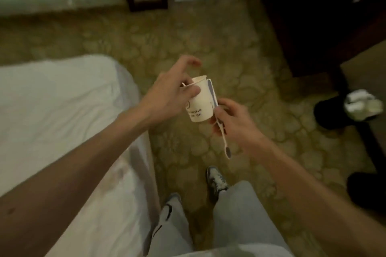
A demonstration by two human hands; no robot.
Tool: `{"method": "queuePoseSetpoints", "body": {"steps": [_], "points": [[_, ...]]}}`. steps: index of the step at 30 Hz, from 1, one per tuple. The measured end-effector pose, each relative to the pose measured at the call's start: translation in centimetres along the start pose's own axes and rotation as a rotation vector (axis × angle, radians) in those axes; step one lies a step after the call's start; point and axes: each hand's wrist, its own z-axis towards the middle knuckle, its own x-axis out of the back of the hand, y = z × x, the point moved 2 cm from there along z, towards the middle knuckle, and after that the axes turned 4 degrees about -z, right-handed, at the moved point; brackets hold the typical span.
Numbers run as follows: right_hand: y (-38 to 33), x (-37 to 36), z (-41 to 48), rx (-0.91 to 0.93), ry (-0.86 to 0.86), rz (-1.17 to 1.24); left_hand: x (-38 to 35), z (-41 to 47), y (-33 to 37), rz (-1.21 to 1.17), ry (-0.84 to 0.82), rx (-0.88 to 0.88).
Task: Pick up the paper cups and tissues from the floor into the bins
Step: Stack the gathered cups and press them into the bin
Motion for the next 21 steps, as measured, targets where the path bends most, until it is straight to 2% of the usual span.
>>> {"method": "queuePoseSetpoints", "body": {"steps": [4, 10, 16, 21], "points": [[-6.1, 4.3, -9.5, 0.165, 0.163, 0.121, 2.5, -2.0, 10.9, -0.042, -0.030, -0.262], [-9.9, 10.3, -22.9, 0.392, 0.316, 0.139, 0.5, -6.3, 24.9, 0.111, -0.175, -0.559], [-6.8, 17.0, -32.0, 0.466, 0.467, 0.213, -6.0, -8.8, 35.0, 0.337, -0.338, -0.815], [-2.1, 23.1, -38.5, 0.466, 0.631, 0.211, -15.0, -10.2, 41.7, 0.376, -0.543, -0.929]]}}
